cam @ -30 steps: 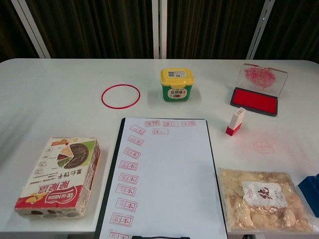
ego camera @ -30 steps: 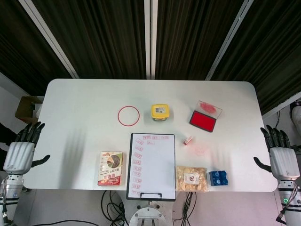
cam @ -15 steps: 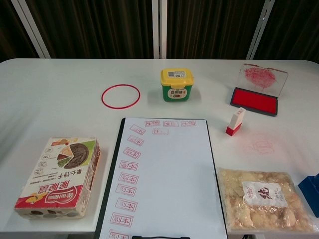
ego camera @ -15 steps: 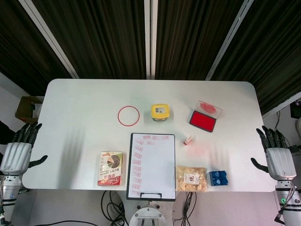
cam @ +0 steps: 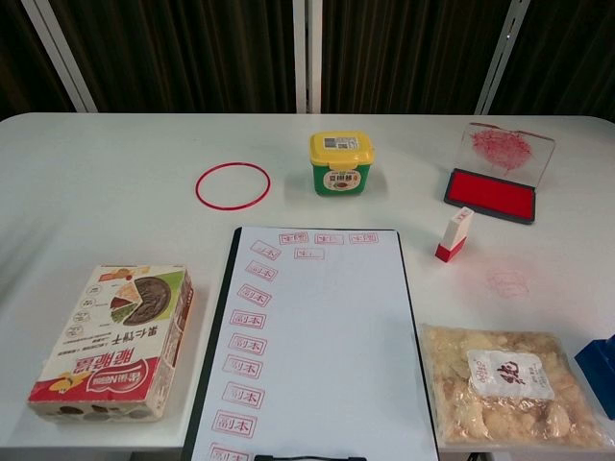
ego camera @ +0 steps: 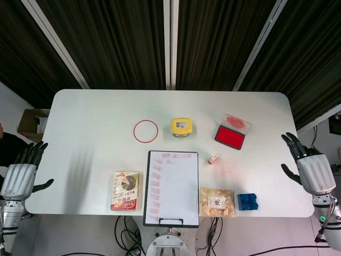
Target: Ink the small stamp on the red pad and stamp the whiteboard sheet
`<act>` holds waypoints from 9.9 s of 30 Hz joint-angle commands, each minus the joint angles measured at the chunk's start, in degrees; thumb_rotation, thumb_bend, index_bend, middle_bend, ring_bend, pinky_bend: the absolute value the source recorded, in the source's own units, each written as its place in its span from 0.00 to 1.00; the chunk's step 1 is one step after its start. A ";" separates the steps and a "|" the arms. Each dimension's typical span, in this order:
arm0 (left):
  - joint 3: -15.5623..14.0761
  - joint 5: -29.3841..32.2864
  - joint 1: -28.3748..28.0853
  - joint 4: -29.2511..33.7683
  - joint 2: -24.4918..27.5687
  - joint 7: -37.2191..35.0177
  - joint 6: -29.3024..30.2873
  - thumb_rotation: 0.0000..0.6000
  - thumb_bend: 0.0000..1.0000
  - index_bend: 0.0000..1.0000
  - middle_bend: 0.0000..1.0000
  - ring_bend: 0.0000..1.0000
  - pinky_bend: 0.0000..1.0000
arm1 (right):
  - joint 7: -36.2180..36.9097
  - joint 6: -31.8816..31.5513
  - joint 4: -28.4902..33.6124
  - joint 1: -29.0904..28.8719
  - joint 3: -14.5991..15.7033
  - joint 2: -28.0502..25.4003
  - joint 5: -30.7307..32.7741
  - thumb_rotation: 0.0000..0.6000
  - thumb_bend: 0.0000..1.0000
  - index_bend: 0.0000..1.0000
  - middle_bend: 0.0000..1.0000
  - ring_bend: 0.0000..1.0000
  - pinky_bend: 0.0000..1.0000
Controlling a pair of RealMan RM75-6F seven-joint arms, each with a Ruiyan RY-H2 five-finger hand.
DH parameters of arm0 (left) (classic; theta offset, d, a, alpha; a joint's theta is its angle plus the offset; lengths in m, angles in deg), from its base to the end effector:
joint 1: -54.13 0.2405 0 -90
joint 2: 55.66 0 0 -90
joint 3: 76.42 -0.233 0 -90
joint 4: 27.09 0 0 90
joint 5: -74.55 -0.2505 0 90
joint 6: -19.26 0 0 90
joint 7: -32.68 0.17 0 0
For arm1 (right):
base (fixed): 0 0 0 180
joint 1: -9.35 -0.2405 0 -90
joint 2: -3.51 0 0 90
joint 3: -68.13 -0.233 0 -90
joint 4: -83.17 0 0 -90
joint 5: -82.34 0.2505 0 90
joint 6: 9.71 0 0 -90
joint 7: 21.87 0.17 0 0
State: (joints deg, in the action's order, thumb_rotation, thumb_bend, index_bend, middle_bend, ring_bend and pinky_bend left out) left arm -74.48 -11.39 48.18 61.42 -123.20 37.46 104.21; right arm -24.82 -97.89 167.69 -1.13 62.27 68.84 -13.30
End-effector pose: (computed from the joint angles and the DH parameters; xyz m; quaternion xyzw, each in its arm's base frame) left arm -0.3116 0.2112 0.0972 -0.6170 -0.3600 -0.3625 0.5985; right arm -0.2774 -0.2490 0.1250 0.6601 -0.2376 0.4257 0.5715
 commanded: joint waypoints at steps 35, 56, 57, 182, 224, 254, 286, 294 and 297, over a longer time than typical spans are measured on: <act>-0.27 2.30 -0.35 -2.04 -0.57 -1.20 -3.33 1.00 0.00 0.05 0.06 0.05 0.16 | 2.23 27.05 -19.43 -25.61 4.31 20.19 -4.16 1.00 0.12 0.34 0.33 0.77 0.99; -0.30 2.10 -0.33 -2.82 -0.11 -2.56 -3.38 1.00 0.00 0.05 0.06 0.05 0.16 | 7.69 24.85 -29.85 -27.33 7.27 27.50 -4.33 1.00 0.15 0.41 0.40 0.77 0.99; -0.38 2.00 -0.40 -2.90 -0.09 -2.83 -3.55 1.00 0.00 0.05 0.06 0.05 0.16 | 7.70 24.86 -30.08 -27.43 7.36 27.70 -4.27 1.00 0.15 0.41 0.40 0.78 0.99; -0.72 2.48 -0.87 -7.16 -0.96 -8.48 -5.80 1.00 0.00 0.05 0.06 0.05 0.16 | -15.24 49.22 -25.91 -34.42 -3.68 25.43 49.23 1.00 0.48 1.00 0.94 0.96 1.00; -1.01 1.68 0.48 -4.93 0.55 -8.10 -3.07 1.00 0.00 0.05 0.06 0.05 0.16 | -23.79 31.67 11.54 -32.85 -4.55 18.69 34.12 1.00 0.49 1.00 0.94 0.96 1.00; -1.14 1.70 1.42 -8.81 0.11 -12.94 -3.06 1.00 0.00 0.05 0.06 0.05 0.16 | -40.27 23.76 4.99 -37.39 -6.16 36.70 51.63 1.00 0.53 1.00 0.95 0.97 1.00; -1.15 1.51 1.73 -10.42 -0.15 -14.73 -3.24 1.00 0.00 0.05 0.06 0.05 0.16 | -45.60 23.70 1.07 -39.45 -5.33 40.83 54.57 1.00 0.53 1.00 0.95 0.97 1.00; -1.15 1.51 1.73 -10.60 -0.21 -14.90 -3.36 1.00 0.00 0.05 0.06 0.05 0.16 | -46.07 23.83 -0.14 -39.64 -5.32 41.74 55.10 1.00 0.53 1.00 0.95 0.97 1.00; -1.11 1.57 1.82 -10.65 -0.14 -15.04 -3.26 1.00 0.00 0.05 0.06 0.05 0.16 | -46.12 23.94 -0.63 -39.61 -5.24 42.12 55.27 1.00 0.53 1.00 0.95 0.97 1.00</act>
State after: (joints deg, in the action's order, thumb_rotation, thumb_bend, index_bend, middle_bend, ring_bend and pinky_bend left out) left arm -75.60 -9.83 50.00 50.77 -123.35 22.42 100.95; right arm -70.93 -73.97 167.08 -40.75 57.02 110.93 41.94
